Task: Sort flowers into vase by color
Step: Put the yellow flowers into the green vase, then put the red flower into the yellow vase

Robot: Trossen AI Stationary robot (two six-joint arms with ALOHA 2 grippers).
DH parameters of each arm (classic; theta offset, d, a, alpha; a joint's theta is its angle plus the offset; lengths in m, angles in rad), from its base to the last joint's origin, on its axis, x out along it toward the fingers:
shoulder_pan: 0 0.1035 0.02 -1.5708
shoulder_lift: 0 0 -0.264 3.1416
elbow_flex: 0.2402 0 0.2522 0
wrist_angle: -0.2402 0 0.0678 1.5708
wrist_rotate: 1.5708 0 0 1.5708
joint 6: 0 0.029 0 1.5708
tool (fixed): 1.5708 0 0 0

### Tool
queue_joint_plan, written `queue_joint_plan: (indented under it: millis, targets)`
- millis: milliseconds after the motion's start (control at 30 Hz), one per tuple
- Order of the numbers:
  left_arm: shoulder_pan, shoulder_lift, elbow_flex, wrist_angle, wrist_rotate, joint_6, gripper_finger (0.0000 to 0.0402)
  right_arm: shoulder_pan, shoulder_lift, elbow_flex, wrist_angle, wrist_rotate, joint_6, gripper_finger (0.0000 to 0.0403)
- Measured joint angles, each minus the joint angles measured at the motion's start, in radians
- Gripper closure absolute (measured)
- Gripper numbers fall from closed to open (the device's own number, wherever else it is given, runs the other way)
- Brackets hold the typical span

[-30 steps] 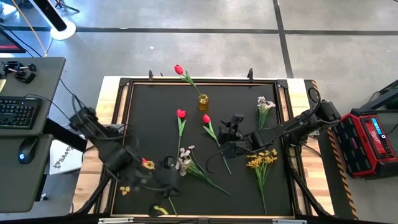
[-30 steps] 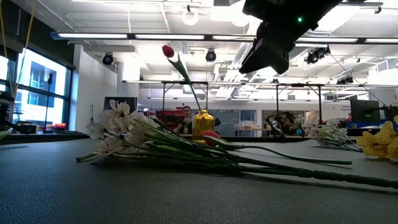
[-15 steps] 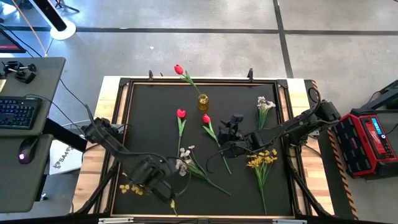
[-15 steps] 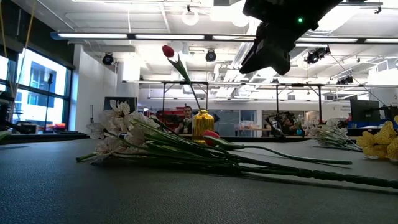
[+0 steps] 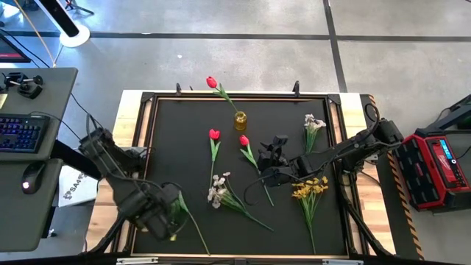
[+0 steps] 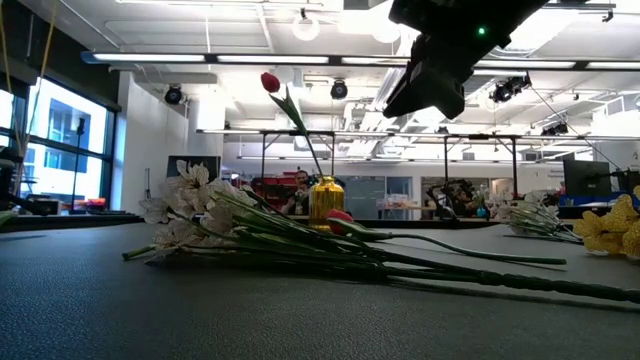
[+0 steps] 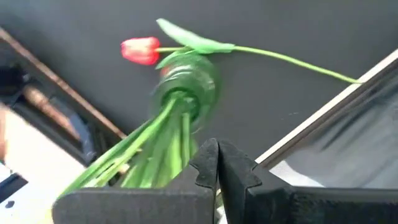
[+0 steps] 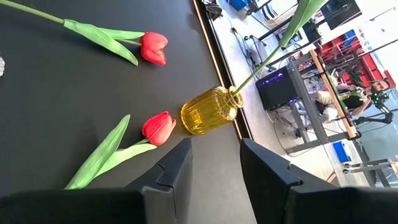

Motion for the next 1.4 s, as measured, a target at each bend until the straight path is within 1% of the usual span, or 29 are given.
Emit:
queue_joint_plan:
  millis: [200,333,633,700,967,1033,1200,1267,1367,1400]
  targets:
    - [-0.035,-0.074,-0.056,0.002,-0.002,-0.053,0.0401,0.0,0.0,0.0,0.005,-0.008,0.007,0.0285]
    - [-0.038,-0.099,-0.061,0.005,-0.023,-0.088,0.0401,0.0,0.0,0.0,0.009,-0.013,0.008,0.0285]
    - [-0.038,-0.106,0.0,0.005,-0.061,-0.086,0.0401,0.0,0.0,0.0,0.011,-0.016,0.008,0.0285]
    - [-0.038,-0.106,0.018,0.011,-0.088,-0.058,0.0401,0.0,0.0,0.0,0.011,-0.016,0.008,0.0285]
    - [-0.038,-0.106,0.082,0.074,-0.257,0.106,0.0401,0.0,0.0,0.0,0.011,-0.02,0.008,0.0285]
    - [-0.038,-0.106,0.095,0.072,-0.314,0.147,0.0401,0.0,0.0,0.0,0.011,-0.02,0.008,0.0285]
    - [-0.037,-0.106,0.111,0.084,-0.551,0.312,0.0401,0.0,0.0,0.0,0.011,-0.03,0.008,0.0285]
    - [-0.037,-0.106,0.11,0.087,-0.682,0.378,0.0401,0.0,0.0,0.0,0.011,-0.044,0.008,0.0285]
    - [-0.037,-0.107,0.078,0.143,-0.922,0.469,0.0401,0.0,0.0,0.0,0.011,-0.049,0.008,0.0285]
    - [-0.034,-0.106,0.064,0.164,-0.967,0.514,0.0401,0.0,0.0,0.0,0.011,-0.049,0.008,0.0285]
